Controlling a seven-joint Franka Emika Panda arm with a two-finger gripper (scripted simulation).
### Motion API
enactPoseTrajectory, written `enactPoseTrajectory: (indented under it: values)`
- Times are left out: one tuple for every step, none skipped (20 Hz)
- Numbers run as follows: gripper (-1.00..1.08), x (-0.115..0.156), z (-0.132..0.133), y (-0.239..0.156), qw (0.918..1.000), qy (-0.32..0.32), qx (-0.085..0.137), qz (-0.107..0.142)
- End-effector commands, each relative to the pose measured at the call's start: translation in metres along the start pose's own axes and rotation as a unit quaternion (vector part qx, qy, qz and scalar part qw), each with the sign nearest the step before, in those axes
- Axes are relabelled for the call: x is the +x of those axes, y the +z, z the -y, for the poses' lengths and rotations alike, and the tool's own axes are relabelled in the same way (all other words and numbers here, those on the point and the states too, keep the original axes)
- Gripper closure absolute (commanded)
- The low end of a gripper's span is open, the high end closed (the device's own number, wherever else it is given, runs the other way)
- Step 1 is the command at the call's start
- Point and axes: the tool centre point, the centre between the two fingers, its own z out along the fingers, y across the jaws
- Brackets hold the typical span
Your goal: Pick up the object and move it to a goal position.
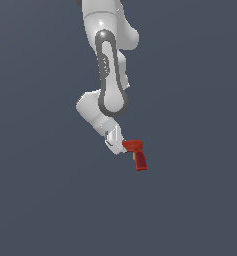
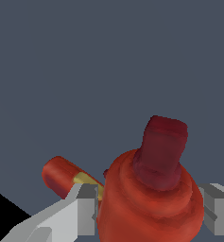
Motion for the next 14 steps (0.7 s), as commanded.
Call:
enactPoseTrajectory:
  values:
    - [1.08, 0.0, 0.017, -0.015, 1.0, -0.001, 0.0, -0.001]
    - [1.08, 0.0, 0.024, -0.021, 1.0, -0.001, 0.0, -0.001]
    - [1.08, 0.001, 0.03, -0.026, 1.0, -0.001, 0.0, -0.001]
    - [1.08, 0.001, 0.036, -0.032, 1.0, -0.001, 0.0, -0.001]
    - [1.08, 0.001, 0.042, -0.037, 1.0, -0.001, -0.001, -0.001]
    - [1.08, 0.002, 0.048, -0.042, 1.0, -0.001, -0.001, -0.001]
    - [1.08, 0.002, 0.054, -0.047, 1.0, -0.001, -0.001, -0.001]
    - [1.08, 0.002, 0.059, -0.051, 1.0, -0.001, -0.001, 0.0]
    - [1.08, 0.003, 0.063, -0.055, 1.0, -0.001, -0.001, 0.0]
    - [1.08, 0.003, 0.068, -0.059, 1.0, 0.0, -0.001, 0.0]
    - [1.08, 0.003, 0.072, -0.062, 1.0, 0.0, -0.001, 0.0]
    - [1.08, 0.004, 0.076, -0.065, 1.0, -0.001, -0.001, 0.0]
    - [1.08, 0.004, 0.079, -0.068, 1.0, -0.001, -0.001, 0.001]
    - [1.08, 0.004, 0.082, -0.07, 1.0, -0.001, -0.001, 0.001]
